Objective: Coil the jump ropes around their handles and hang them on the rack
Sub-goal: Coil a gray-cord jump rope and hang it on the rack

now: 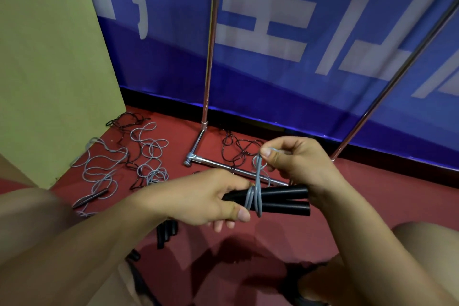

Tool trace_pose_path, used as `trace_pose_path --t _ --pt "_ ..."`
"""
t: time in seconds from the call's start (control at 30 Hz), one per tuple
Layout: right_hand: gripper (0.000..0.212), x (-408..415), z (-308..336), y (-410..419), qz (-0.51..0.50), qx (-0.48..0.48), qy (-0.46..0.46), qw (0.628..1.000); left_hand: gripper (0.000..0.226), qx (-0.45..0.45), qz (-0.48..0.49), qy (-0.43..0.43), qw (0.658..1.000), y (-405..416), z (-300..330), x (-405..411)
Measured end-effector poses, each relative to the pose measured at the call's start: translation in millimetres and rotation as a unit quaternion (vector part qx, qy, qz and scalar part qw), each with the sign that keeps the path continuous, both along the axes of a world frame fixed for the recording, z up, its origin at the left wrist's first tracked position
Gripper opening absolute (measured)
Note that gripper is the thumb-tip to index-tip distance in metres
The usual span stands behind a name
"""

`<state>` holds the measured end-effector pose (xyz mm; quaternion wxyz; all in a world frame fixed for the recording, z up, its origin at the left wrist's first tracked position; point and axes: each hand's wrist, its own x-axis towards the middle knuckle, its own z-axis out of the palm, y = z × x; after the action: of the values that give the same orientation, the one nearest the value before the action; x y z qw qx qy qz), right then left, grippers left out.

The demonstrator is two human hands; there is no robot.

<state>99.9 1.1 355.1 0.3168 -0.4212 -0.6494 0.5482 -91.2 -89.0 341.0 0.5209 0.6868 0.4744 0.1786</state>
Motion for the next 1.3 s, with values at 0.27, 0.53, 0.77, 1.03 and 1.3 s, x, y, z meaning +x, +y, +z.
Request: trace_pose_path --t 0.27,0.53,0.77,1.03,1.3 --pt "0.032 -5 -7 -2 -0.001 -0.002 0.022 1.0 0.021 0.043 0.126 -0.128 0.983 6 1 -8" --pt "0.014 -6 -13 -10 0.047 0.013 -0.042 0.998 0.011 0.067 0.272 -0.12 0.952 15 -3 -12" --pt "0.005 -5 -21 -14 0.052 0.051 -0.081 0.994 0.005 0.09 0.369 -0.108 0.919 24 -6 -18" --pt "0.021 -3 -19 -18 0.023 0.084 -0.143 0.986 0.007 0.076 0.409 -0.081 0.906 28 -11 -28" --pt "0.022 -6 -14 -25 0.093 0.114 -0.128 0.981 0.002 0.107 0.38 0.046 0.918 33 -19 -29"
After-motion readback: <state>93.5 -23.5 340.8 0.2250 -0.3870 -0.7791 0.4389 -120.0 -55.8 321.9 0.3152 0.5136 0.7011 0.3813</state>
